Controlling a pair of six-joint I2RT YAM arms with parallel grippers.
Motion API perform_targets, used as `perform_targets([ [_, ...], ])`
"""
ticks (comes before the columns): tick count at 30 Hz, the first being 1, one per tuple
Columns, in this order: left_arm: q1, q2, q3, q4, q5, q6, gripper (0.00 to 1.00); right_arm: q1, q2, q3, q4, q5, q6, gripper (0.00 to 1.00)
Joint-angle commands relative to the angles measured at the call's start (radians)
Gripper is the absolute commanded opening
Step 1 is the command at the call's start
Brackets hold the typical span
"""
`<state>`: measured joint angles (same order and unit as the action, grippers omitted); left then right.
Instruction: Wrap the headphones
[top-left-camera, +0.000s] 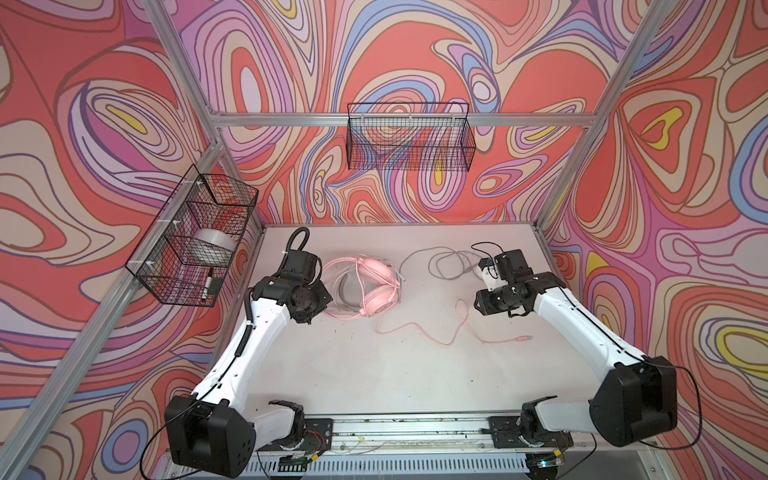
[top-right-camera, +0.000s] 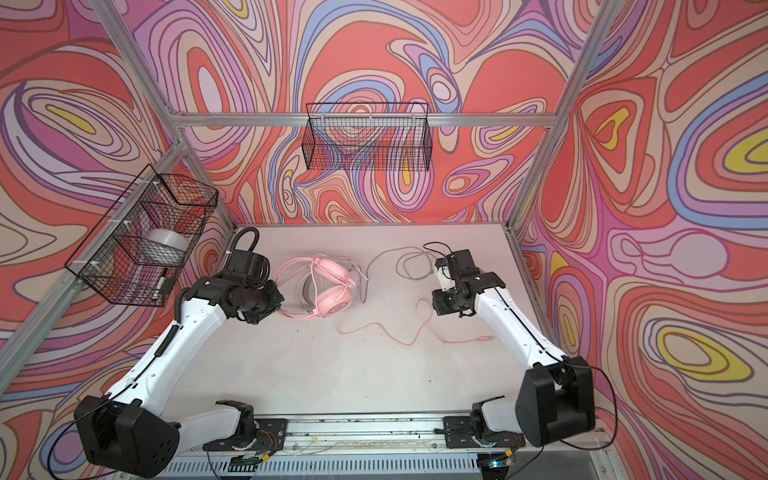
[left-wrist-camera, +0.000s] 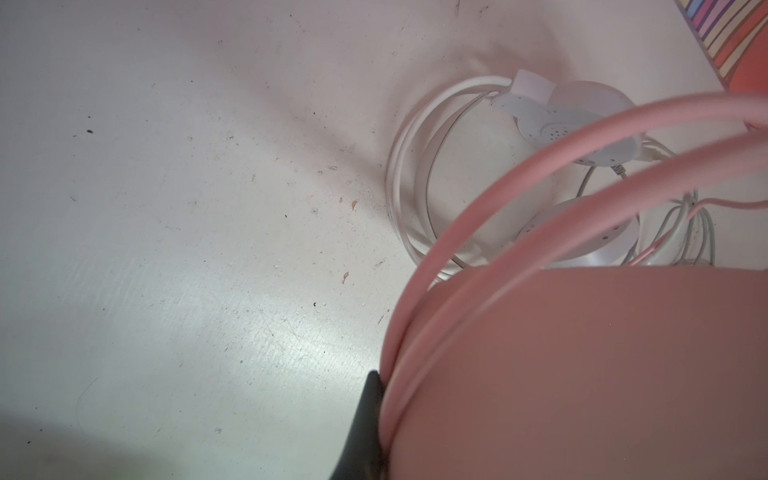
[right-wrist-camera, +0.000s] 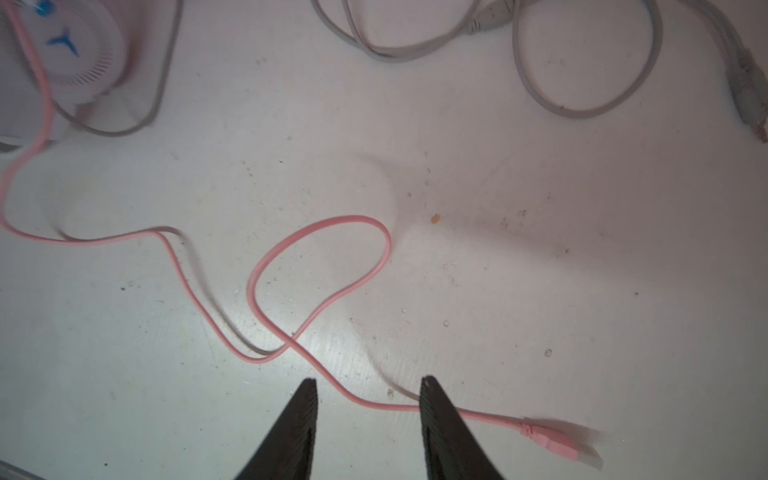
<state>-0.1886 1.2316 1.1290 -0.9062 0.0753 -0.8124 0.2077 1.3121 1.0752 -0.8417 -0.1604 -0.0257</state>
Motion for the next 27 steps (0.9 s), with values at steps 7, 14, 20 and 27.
perform_targets([
  [7, 0.006, -0.027, 0.046, 0.042, 0.055, 0.002, 0.0, 0.165, -0.105, -0.102, 0.147, -0.151, 0.021, 0.48],
  [14, 0.006, -0.026, 0.054, 0.023, 0.047, 0.001, 0.0, 0.32, -0.004, -0.199, 0.347, -0.098, 0.169, 0.48],
  [20, 0.006, -0.024, 0.051, 0.025, 0.045, -0.008, 0.0, 0.434, 0.169, -0.182, 0.424, 0.001, 0.237, 0.47],
  [27, 0.006, -0.029, 0.054, 0.017, 0.039, -0.005, 0.0, 0.467, 0.321, -0.128, 0.428, 0.1, 0.291, 0.43],
])
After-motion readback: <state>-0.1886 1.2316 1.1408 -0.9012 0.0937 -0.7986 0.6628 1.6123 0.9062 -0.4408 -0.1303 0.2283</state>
